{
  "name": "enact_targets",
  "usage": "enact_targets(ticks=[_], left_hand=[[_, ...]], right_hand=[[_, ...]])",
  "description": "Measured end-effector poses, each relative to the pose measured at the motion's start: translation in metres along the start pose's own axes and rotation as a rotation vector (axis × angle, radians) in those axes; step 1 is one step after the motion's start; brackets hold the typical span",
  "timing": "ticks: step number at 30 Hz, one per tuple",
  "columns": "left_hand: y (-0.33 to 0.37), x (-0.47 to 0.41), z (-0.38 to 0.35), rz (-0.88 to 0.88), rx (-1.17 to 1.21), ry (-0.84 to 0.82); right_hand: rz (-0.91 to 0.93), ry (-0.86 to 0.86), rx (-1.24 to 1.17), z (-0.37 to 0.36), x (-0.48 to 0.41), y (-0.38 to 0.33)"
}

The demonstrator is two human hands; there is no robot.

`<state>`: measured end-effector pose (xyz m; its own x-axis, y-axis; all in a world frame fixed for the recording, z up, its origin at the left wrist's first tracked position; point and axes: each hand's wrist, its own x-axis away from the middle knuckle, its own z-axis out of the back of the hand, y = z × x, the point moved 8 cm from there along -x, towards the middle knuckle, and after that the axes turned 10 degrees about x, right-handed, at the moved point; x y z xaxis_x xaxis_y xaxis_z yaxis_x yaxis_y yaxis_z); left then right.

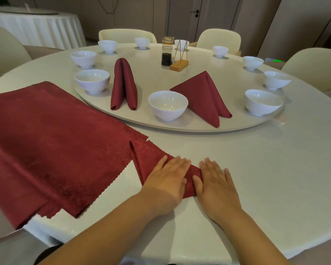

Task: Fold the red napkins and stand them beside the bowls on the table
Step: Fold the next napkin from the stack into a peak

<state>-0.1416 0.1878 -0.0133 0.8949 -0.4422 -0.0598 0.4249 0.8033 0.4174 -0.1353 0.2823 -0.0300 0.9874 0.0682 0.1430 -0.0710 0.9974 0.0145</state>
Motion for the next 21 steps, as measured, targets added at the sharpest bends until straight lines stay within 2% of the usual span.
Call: enact_targets(ticks=[9,15,19,20,21], left_hand=[[-0.022,-0.002,-0.008,0.066,-0.126,-0.135],[-0.105,0.010,0.034,0.296,-0.115,-0.034],[-0.117,0.015,0.038,0.284,-0.130,0.009],[-0.116,0.015,0.038,0.280,-0.137,0.026],[-0.117,0.014,0.038,0.278,-0.138,0.041]], right_hand=[[-0.001,0.024,0.002,0.001,0.000,0.000],[0.007,0.028,-0.021,0.003,0.001,0.000],[-0.012,0.028,0.055,0.007,0.002,-0.001],[-0.035,0.048,0.074,0.011,0.002,-0.001],[-0.039,0.137,0.091,0.018,0.000,-0.004]])
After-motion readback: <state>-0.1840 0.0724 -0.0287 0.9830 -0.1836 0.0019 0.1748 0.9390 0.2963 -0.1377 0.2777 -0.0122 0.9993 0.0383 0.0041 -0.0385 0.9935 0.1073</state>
